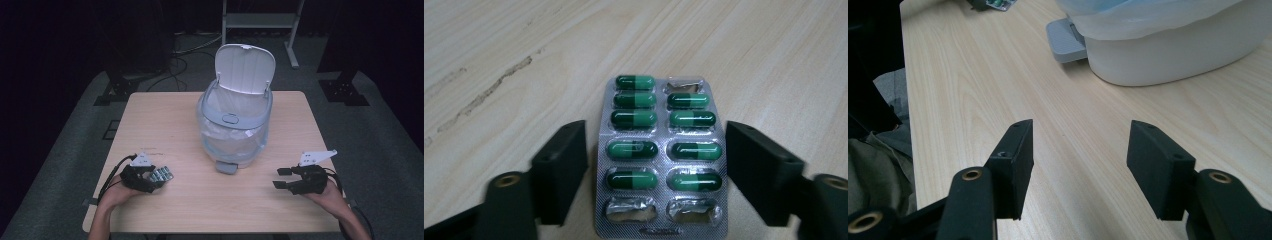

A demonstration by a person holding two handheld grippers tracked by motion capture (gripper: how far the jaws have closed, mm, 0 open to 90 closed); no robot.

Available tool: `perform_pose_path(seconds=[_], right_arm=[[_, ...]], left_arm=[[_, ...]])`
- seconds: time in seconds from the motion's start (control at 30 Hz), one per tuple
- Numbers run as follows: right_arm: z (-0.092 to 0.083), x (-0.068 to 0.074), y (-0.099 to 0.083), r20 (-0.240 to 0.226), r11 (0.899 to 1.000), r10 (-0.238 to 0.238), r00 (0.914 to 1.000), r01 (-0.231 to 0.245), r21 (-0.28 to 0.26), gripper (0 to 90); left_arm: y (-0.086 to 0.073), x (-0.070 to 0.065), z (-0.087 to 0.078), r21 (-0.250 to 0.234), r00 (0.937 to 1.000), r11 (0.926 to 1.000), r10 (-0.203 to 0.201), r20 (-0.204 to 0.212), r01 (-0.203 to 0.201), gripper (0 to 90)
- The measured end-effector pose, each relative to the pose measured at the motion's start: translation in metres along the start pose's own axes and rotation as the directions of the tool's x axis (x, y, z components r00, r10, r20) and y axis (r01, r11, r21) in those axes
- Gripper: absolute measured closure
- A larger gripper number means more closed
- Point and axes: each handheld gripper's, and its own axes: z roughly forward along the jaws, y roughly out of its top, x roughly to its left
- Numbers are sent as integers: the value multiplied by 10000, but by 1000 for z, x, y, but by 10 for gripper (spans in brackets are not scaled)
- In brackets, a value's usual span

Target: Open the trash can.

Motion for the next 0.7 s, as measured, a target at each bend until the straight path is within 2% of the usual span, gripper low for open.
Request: perform_pose_path(seconds=[0.03, 0.1, 0.43, 0.7], right_arm=[[0, 0, -1, 11, 10000, -3, 10000, 3, -3, 430], [-1, 0, -1, 9, 10000, 23, 10000, -23, -26, 430], [-1, -1, -3, 65, 10000, 2, 10000, -1, -28, 428], [-1, -1, -4, 157, 10000, 48, 9999, -48, -24, 402]], left_arm=[[0, 0, 0, -13, 10000, 10000, 30, 3, -30, 318], [1, -1, 1, -19, 10000, 10000, 56, 10, -56, 328], [4, -2, -2, 0, 9999, 10000, 96, 60, -96, 333], [13, -3, -11, 39, 9994, 9994, 342, 106, -342, 333]])
